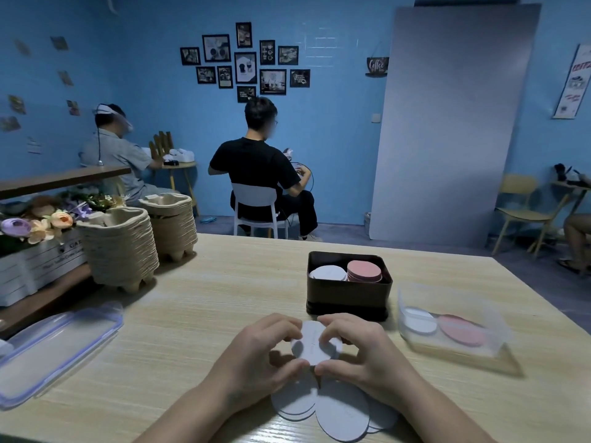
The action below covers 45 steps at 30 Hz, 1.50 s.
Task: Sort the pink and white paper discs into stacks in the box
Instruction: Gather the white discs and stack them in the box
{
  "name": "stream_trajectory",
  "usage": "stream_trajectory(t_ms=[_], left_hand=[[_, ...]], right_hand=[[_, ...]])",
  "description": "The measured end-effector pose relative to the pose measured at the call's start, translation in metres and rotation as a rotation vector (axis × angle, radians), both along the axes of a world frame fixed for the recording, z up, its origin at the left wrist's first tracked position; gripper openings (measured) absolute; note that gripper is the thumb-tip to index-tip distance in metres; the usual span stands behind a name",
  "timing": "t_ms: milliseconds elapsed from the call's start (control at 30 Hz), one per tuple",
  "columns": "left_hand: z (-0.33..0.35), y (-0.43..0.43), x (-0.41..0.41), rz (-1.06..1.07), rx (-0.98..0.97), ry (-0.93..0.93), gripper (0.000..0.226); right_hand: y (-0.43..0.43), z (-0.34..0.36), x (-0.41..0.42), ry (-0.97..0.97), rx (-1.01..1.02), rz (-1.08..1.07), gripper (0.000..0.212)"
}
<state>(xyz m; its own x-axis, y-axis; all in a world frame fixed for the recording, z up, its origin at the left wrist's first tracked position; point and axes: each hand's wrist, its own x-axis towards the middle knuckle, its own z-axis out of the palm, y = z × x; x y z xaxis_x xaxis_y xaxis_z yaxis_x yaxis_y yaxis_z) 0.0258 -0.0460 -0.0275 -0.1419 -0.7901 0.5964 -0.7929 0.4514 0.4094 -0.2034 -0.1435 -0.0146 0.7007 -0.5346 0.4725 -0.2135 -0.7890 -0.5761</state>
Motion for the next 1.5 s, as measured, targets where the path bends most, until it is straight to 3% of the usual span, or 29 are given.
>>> stream_trajectory(t_ms=[367,767,900,1100,1500], left_hand=[[-0.005,0.003,0.000,0.020,-0.019,-0.023,0.019],[0.001,0.010,-0.006,0.001,0.094,-0.035,0.023],[0.004,0.022,0.002,0.010,0.185,-0.005,0.041],[0.005,0.030,0.017,-0.004,0.286,-0.102,0.063],[0.001,0.030,0.013,0.178,0.219,-0.091,0.046]], right_hand=[[0.004,0.002,0.000,-0.095,0.051,-0.010,0.032],[0.003,0.004,-0.007,0.081,0.008,0.026,0.034],[0.001,0.003,-0.013,0.095,-0.002,-0.031,0.035],[0.000,0.004,-0.014,0.089,-0.009,-0.052,0.036],[-0.006,-0.001,-0.014,0.083,-0.038,-0.102,0.036]])
